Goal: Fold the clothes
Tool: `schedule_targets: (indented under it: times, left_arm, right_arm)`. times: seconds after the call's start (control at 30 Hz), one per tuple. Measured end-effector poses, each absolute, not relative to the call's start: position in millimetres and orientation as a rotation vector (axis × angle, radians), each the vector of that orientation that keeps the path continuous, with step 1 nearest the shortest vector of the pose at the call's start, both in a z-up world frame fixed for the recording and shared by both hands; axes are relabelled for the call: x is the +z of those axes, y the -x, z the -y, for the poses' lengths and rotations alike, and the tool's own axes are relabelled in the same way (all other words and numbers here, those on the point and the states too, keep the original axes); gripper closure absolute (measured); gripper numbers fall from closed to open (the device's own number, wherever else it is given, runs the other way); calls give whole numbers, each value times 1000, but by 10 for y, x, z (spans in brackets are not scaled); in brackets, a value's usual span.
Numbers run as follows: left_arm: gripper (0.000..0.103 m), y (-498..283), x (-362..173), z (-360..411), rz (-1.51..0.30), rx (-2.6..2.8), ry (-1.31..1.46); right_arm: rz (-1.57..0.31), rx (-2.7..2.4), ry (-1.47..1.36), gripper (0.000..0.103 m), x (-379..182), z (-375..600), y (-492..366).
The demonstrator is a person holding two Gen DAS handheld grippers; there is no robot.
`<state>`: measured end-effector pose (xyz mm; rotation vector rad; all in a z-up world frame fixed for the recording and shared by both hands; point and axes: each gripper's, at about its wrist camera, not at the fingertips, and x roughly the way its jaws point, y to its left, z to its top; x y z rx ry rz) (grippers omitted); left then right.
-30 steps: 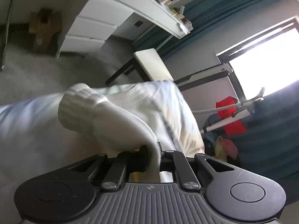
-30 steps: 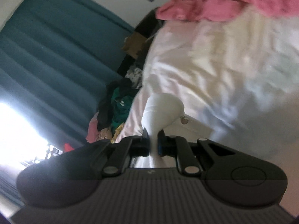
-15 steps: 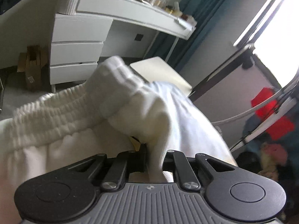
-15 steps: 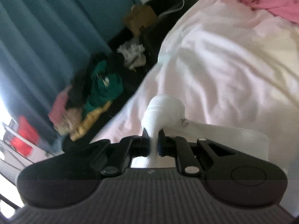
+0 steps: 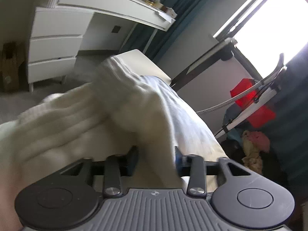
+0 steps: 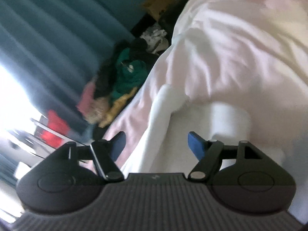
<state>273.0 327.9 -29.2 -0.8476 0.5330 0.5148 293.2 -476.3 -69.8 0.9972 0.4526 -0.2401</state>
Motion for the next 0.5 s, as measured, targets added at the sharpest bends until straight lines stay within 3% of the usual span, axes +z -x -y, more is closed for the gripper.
schedule_targets:
  times: [0.13, 0.23, 0.3, 0.5]
  left_arm:
    - [42, -2324, -226, -3348, -518, 429, 897]
    - [37, -1981, -278, -3362, -534, 417, 904]
    - [33, -1766, -382, -3365, -556, 436, 918]
    - [33, -1513, -800, -3350, -602, 463, 1061]
  right_arm:
    - [-387, -213, -1128, 29, -805, 4690, -2231]
    - [-473, -195, -1120, 29, -946, 4482, -1948]
    - [-550, -164, -1129, 29, -1060, 4358, -1874]
    - [-578, -85, -1207, 29, -1324, 4261, -1929]
